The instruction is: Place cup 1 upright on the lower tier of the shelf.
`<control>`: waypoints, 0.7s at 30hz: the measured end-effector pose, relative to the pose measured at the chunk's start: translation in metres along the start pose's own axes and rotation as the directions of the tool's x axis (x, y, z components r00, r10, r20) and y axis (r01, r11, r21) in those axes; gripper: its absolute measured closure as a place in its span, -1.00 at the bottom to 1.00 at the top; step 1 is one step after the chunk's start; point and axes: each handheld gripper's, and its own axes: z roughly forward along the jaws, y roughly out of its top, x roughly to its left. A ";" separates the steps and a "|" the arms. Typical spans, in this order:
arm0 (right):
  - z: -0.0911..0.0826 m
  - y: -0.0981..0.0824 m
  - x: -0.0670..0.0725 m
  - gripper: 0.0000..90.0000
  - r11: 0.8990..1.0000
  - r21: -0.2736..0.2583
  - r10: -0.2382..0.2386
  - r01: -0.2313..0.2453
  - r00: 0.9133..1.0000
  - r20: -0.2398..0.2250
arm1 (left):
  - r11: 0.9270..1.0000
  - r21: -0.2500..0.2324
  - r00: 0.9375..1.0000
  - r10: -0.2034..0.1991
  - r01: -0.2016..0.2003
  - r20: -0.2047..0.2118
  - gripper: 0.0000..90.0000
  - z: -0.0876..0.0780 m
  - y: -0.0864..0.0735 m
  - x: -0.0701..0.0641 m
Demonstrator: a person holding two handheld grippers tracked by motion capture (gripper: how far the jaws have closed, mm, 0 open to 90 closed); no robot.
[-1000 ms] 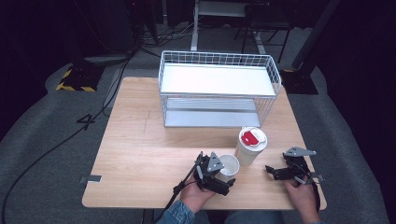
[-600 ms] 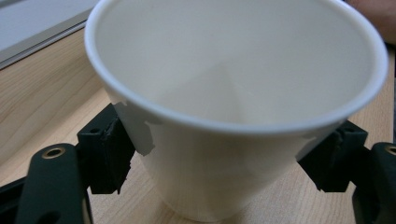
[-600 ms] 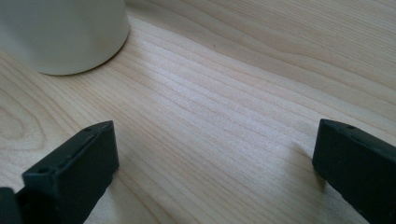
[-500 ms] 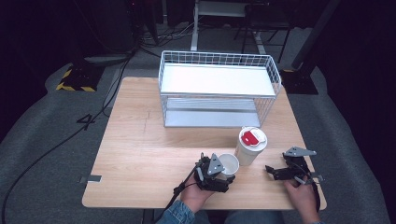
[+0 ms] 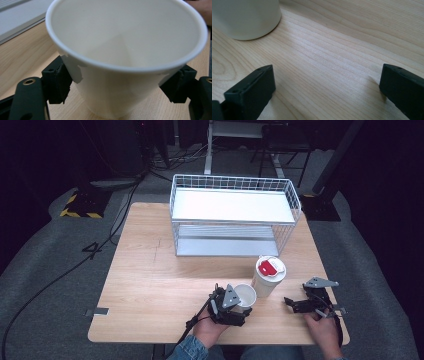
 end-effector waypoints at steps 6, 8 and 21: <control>0.000 0.000 0.000 -0.99 1.000 0.000 0.000 0.000 1.000 0.000 | 1.000 -0.020 1.000 -0.003 0.003 -0.011 -0.50 -0.008 0.006 0.004; 0.000 0.000 0.000 -0.99 1.000 0.000 0.001 -0.001 1.000 0.001 | 1.000 -0.020 1.000 0.003 -0.003 -0.014 -0.50 -0.012 0.010 0.005; 0.000 0.000 0.001 -0.99 1.000 0.000 0.008 -0.008 1.000 0.013 | 0.999 -0.036 0.999 0.008 -0.009 -0.039 -0.50 -0.028 0.033 0.017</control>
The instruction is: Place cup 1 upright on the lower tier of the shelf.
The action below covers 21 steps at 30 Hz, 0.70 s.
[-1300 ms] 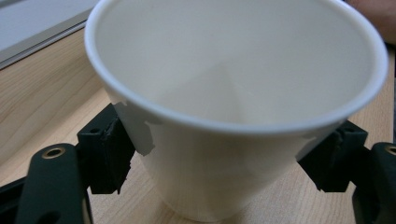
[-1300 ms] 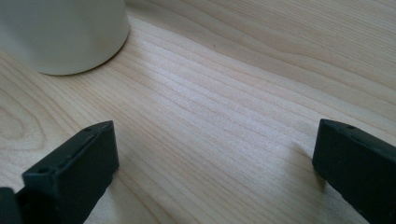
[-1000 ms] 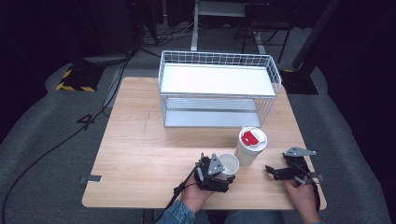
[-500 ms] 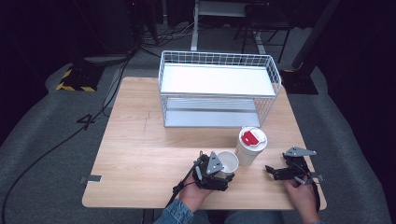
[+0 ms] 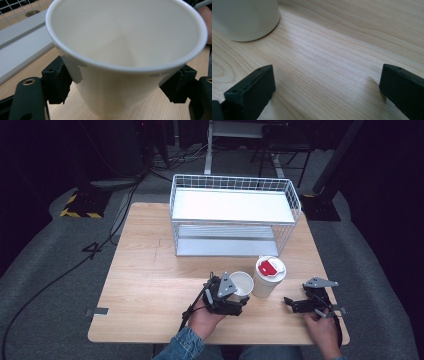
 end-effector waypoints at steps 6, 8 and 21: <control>0.000 0.000 0.000 -0.99 1.000 0.001 0.001 -0.001 1.000 0.002 | 1.000 0.003 1.000 -0.005 0.006 -0.016 -0.50 -0.001 0.008 0.007; 0.000 0.000 0.001 -0.99 1.000 0.001 0.004 -0.004 1.000 0.004 | 1.000 0.009 1.000 -0.004 0.004 -0.022 -0.50 0.000 0.011 0.011; 0.002 0.002 0.004 -0.99 1.000 -0.001 0.013 -0.013 1.000 0.011 | 0.999 -0.001 0.997 -0.046 0.046 -0.061 -0.51 0.000 0.027 0.032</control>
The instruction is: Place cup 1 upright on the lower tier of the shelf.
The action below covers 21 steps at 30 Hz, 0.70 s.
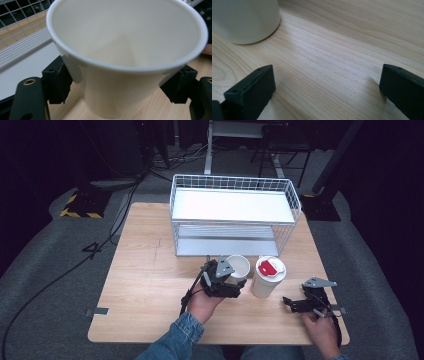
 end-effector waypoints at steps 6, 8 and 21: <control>0.001 0.001 0.001 -0.99 1.000 0.002 -0.004 0.004 1.000 0.000 | 1.000 -0.021 0.999 -0.021 0.021 -0.026 -0.51 -0.001 0.008 0.007; 0.001 0.001 0.001 -0.99 1.000 0.002 -0.005 0.005 1.000 0.000 | 0.999 -0.025 0.999 -0.024 0.023 -0.048 -0.51 -0.001 0.012 0.010; 0.002 0.002 0.001 -0.99 1.000 0.002 -0.005 0.005 1.000 0.000 | 0.998 -0.037 0.990 -0.061 0.056 -0.126 -0.51 0.011 0.023 0.033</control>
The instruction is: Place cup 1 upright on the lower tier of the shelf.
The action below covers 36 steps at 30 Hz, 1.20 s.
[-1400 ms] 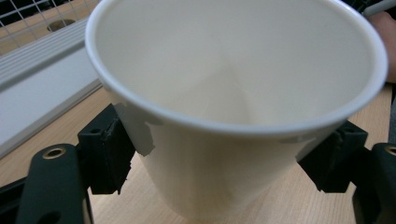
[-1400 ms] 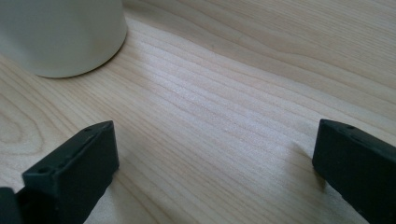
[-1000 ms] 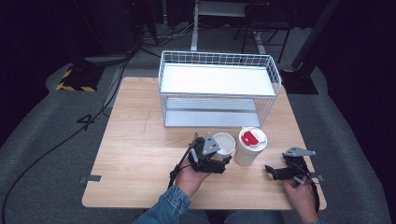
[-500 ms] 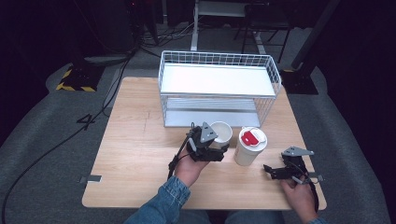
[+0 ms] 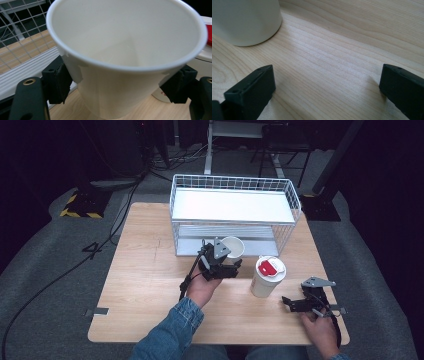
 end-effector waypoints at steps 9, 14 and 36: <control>0.000 0.000 0.000 -0.99 1.000 -0.001 -0.001 0.001 1.000 0.000 | 0.999 0.008 0.997 -0.042 0.043 -0.059 -0.51 0.016 -0.003 0.017; 0.000 0.000 0.000 -0.99 1.000 0.000 -0.001 0.001 1.000 0.000 | 0.998 0.012 0.993 -0.055 0.057 -0.109 -0.51 0.025 -0.002 0.027; 0.000 0.000 0.000 -0.99 1.000 -0.002 -0.003 0.003 1.000 0.000 | 0.995 -0.019 0.981 -0.097 0.095 -0.171 -0.51 0.053 -0.006 0.059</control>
